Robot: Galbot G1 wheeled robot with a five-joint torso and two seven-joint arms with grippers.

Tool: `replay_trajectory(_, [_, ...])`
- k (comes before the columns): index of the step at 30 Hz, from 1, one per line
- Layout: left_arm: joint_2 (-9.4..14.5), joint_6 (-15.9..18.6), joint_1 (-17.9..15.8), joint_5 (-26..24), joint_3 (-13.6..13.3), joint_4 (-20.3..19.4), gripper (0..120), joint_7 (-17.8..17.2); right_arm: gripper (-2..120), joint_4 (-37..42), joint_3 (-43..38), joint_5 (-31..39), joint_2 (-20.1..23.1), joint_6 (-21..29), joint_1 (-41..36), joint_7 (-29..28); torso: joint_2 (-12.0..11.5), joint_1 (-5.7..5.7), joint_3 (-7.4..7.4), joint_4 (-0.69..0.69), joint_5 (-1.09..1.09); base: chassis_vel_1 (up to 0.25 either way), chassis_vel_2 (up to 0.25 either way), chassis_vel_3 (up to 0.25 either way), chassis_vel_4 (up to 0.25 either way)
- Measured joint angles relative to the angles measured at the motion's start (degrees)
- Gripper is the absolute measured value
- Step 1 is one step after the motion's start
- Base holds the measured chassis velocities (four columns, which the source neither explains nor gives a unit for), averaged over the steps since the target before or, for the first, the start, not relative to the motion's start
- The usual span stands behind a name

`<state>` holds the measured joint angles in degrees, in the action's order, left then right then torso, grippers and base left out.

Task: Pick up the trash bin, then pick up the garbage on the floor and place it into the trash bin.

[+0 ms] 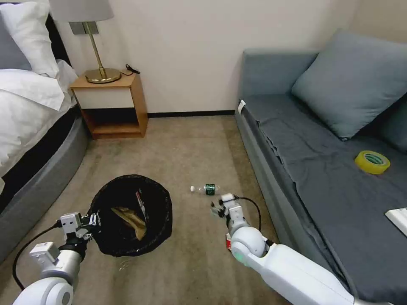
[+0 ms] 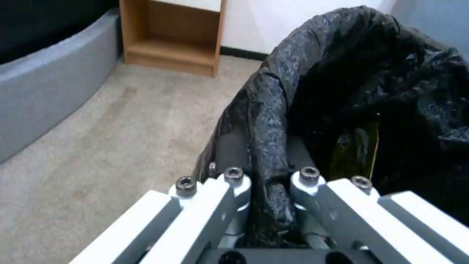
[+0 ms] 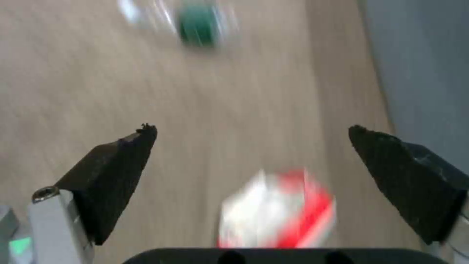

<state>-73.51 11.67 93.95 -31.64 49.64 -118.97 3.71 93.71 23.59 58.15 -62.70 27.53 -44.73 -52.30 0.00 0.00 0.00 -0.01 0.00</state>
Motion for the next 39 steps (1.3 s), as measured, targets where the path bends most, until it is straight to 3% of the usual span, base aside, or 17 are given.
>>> replay_trajectory(3, [0.2, 0.0, -0.9, 0.0, -0.3, 0.2, 4, 0.1, 100, -4.5, -1.6, 11.2, -4.9, 2.5, 1.4, -6.0, 0.0, 0.0, 0.0, 0.01, 0.0, 0.0, 0.0, 0.0, 0.0])
replay_trajectory(7, [0.4, 0.0, -1.2, 0.0, -0.9, 0.3, 4, 0.2, 100, -9.6, -3.9, 17.3, -9.2, 3.7, 2.8, -9.3, 0.0, 0.0, 0.01, 0.02, 0.0, 0.0, 0.0, 0.0, 0.0])
replay_trajectory(12, [0.6, 0.1, -1.8, -0.1, -1.2, 0.6, 4, 0.2, 100, -16.0, -7.3, 20.2, -12.6, 5.6, 4.9, -11.5, 0.0, 0.0, 0.01, 0.02, -0.01, 0.0, 0.0, 0.0, 0.0])
replay_trajectory(15, [1.3, 0.2, -2.3, -0.5, -0.7, 1.6, 4, 0.2, 100, -23.4, -11.2, 17.3, -14.0, 6.3, 5.6, -9.7, 0.0, 0.0, 0.0, 0.01, 0.0, 0.0, 0.0, 0.0, 0.0])
replay_trajectory(20, [1.7, 0.3, -2.8, -0.7, -0.3, 2.3, 4, 0.2, 100, -28.4, -13.8, 12.8, -14.9, 5.7, 5.2, -6.5, 0.0, 0.0, 0.01, 0.01, 0.0, 0.0, 0.0, 0.0, 0.0])
replay_trajectory(31, [1.4, 0.5, -3.1, -0.2, -0.7, 2.7, 4, 0.2, 99, -33.5, -16.7, 8.4, -16.5, 5.0, 5.2, -2.7, 0.0, 0.0, 0.0, 0.01, 0.01, 0.0, 0.0, 0.0, 0.0])
replay_trajectory(39, [1.3, 0.5, -3.2, 0.0, -0.9, 3.1, 4, 0.2, 70, -33.6, -16.9, 7.6, -16.2, 4.9, 4.5, -0.7, 0.0, 0.0, 0.01, 0.01, 0.01, 0.0, 0.0, 0.0, 0.0])
